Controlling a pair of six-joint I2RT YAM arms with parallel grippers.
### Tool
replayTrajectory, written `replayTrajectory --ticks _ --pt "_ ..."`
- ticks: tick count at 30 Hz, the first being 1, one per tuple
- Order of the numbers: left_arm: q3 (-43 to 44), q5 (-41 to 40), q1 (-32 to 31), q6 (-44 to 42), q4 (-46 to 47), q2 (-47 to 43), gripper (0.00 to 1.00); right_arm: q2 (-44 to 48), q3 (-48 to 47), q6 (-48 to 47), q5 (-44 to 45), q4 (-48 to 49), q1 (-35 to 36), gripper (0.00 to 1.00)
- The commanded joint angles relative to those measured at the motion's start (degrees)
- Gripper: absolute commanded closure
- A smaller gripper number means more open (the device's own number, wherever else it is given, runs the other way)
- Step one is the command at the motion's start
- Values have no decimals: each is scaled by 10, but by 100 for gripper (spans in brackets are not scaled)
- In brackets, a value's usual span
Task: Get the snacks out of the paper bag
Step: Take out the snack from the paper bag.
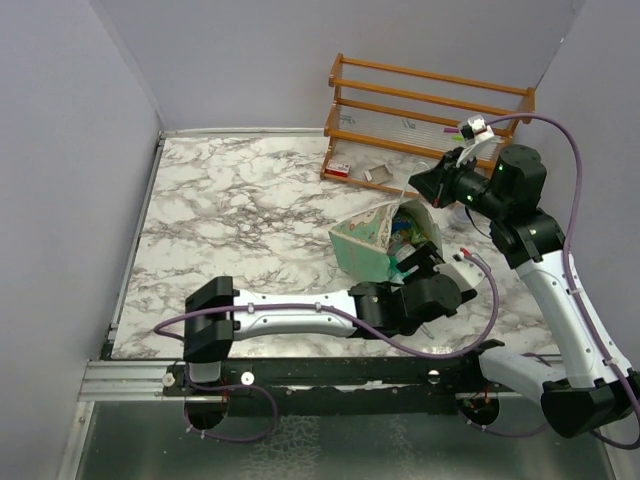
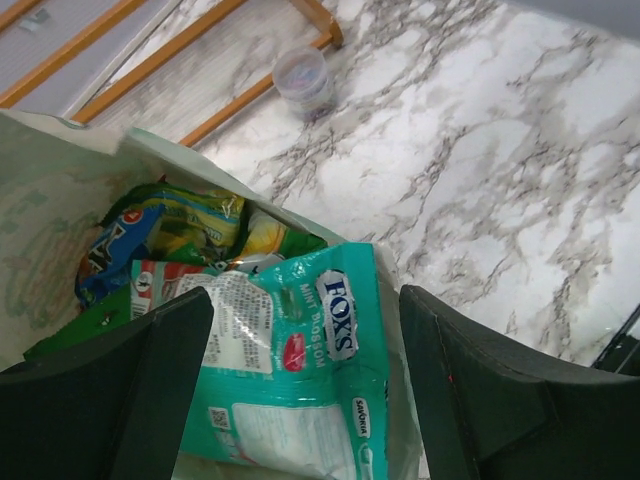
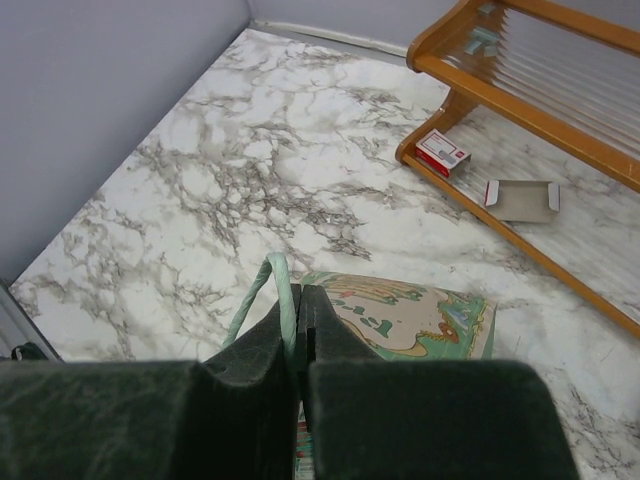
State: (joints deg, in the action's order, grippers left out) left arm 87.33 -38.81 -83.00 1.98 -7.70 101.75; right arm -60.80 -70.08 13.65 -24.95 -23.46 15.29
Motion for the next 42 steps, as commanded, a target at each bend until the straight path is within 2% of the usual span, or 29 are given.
replayTrajectory --ticks 1,5,9,13,18,22,25,30,33,37,42 --pt "24 -60 -9 -16 -9 32 20 24 -16 4 -2 46 -2 99" --pt "14 -70 -10 -12 -7 38 18 24 -17 3 -3 44 -2 99" --pt "15 -130 -10 -33 -15 57 23 26 -18 3 -6 44 -2 99" --pt "18 -151 -10 -49 -22 71 36 27 -16 3 -5 45 -2 99" --pt "20 -154 -10 -52 -35 86 38 29 -14 5 -4 45 -2 99" --pt "22 -166 -10 -54 -47 82 62 35 -8 4 6 48 -2 99" --pt "16 -164 -10 -55 -45 54 81 40 0 5 15 54 -2 99" --pt "-1 -118 -10 -67 -26 -20 95 47 17 10 31 66 -2 99" --pt "-22 -84 -9 -77 2 -81 100 54 26 16 45 74 -2 99" --pt "-60 -43 -9 -87 41 -162 100 67 42 21 67 85 -2 98" --pt "-94 68 -9 -109 80 -258 100 73 59 25 81 92 -2 98"
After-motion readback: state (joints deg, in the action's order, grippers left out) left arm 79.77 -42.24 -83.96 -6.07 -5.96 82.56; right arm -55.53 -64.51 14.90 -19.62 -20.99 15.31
